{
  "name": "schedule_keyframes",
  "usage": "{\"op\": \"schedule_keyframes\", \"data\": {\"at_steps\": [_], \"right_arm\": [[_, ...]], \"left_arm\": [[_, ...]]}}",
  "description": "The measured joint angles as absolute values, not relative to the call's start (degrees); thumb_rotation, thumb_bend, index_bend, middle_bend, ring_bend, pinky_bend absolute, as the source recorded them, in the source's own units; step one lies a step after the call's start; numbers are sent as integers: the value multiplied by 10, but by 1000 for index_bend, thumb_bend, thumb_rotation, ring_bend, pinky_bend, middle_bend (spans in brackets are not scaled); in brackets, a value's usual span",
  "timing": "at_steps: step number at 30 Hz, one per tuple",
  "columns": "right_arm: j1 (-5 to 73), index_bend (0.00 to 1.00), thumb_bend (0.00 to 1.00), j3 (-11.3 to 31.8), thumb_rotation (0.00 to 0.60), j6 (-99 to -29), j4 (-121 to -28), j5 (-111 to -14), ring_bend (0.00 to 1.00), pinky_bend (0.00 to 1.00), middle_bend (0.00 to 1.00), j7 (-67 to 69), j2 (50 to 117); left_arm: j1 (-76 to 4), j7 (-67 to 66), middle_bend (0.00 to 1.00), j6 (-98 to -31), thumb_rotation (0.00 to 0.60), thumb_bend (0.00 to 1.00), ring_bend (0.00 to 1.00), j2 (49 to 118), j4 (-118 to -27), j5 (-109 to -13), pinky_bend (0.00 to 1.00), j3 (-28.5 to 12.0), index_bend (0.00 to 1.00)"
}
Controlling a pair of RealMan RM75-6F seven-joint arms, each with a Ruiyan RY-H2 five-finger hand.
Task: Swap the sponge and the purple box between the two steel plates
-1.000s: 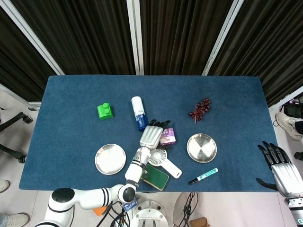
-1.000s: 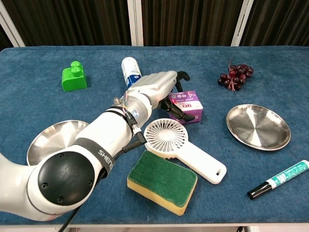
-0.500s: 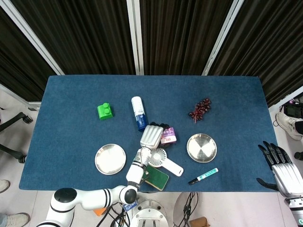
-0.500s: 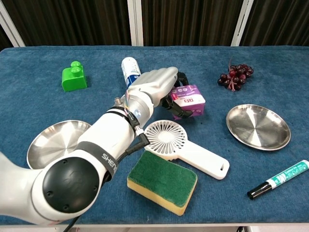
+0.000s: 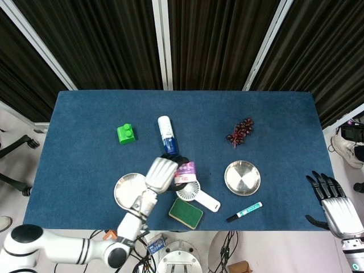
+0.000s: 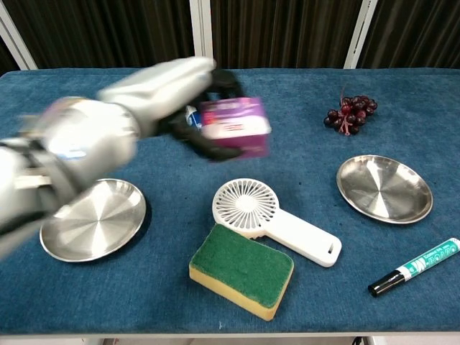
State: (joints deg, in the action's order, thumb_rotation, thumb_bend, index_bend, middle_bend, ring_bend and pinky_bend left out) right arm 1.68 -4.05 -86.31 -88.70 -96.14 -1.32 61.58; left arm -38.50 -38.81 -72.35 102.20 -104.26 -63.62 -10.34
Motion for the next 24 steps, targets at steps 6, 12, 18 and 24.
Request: {"op": "schedule_keyframes", "data": {"at_steps": [6,12,18,24], "right_arm": [[13,0,234,-42,600,-866,-893,-965,0,128,0,-33,622],[13,0,234,-46,600,-863,-896,-974,0,128,0,-45,625],[11,0,234,-49,600,-868,-892,-982,0,128,0,-46,626],[13,0,234,-50,600,-865,-890,-986,0,128,0,-50,630]], "left_arm": [[-294,-358,538,-769,600,380,487,893,-1115,-674,331,4,486],[-275,-329,524,-757,600,357,447,890,-1055,-689,294,33,486],[-265,-293,449,-732,600,325,389,894,-1000,-698,294,34,470],[-255,-267,354,-719,596,216,310,875,-991,-714,294,40,367]]}}
